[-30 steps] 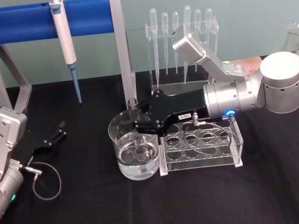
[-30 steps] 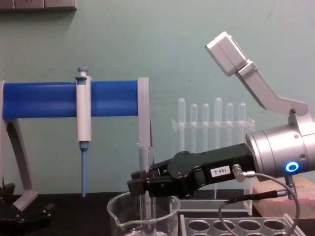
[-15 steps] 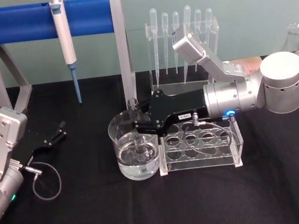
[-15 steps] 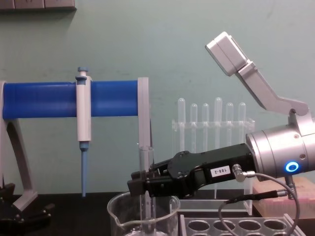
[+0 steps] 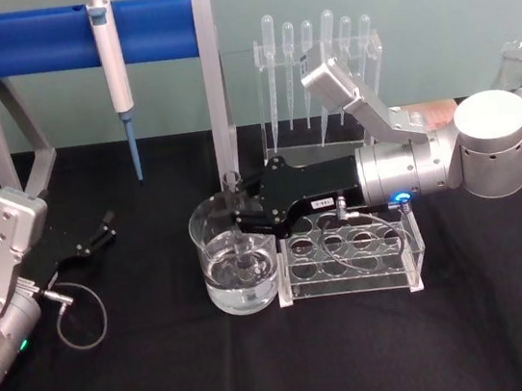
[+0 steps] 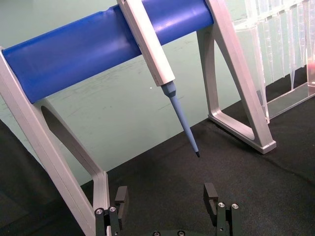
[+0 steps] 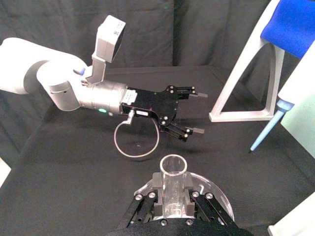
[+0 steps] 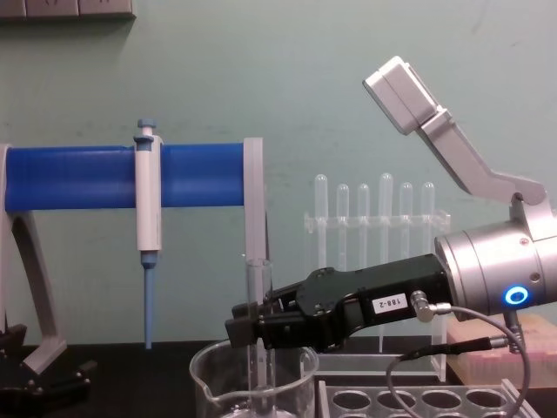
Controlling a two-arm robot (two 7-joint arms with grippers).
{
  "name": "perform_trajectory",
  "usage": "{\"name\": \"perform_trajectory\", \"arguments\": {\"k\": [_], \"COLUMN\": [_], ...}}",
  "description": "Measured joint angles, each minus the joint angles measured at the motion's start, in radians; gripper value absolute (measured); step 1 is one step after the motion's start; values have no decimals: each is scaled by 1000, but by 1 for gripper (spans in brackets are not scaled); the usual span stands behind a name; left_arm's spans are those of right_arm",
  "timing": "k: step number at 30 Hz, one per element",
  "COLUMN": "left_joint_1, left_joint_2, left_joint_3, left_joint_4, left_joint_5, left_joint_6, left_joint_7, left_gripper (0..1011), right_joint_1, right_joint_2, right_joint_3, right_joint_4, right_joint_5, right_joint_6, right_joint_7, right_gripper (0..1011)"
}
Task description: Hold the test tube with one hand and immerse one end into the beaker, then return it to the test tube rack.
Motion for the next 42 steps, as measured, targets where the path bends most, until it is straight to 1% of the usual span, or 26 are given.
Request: {"name": "perform_trajectory", "arguments": {"k": [42], "left_joint_1": [0], "left_joint_2": [0], "left_joint_3": [0], "left_joint_4": [0], "left_joint_5": [0], "left_joint_6": [0], "left_joint_7": [0], "left_gripper": [1000], "right_joint_1": [0], "right_joint_2": [0], "right_joint_3": [0], "right_joint_4": [0], "right_joint_5": [0], "right_joint_6": [0], "right_joint_7": [0], "right_gripper": [237]}}
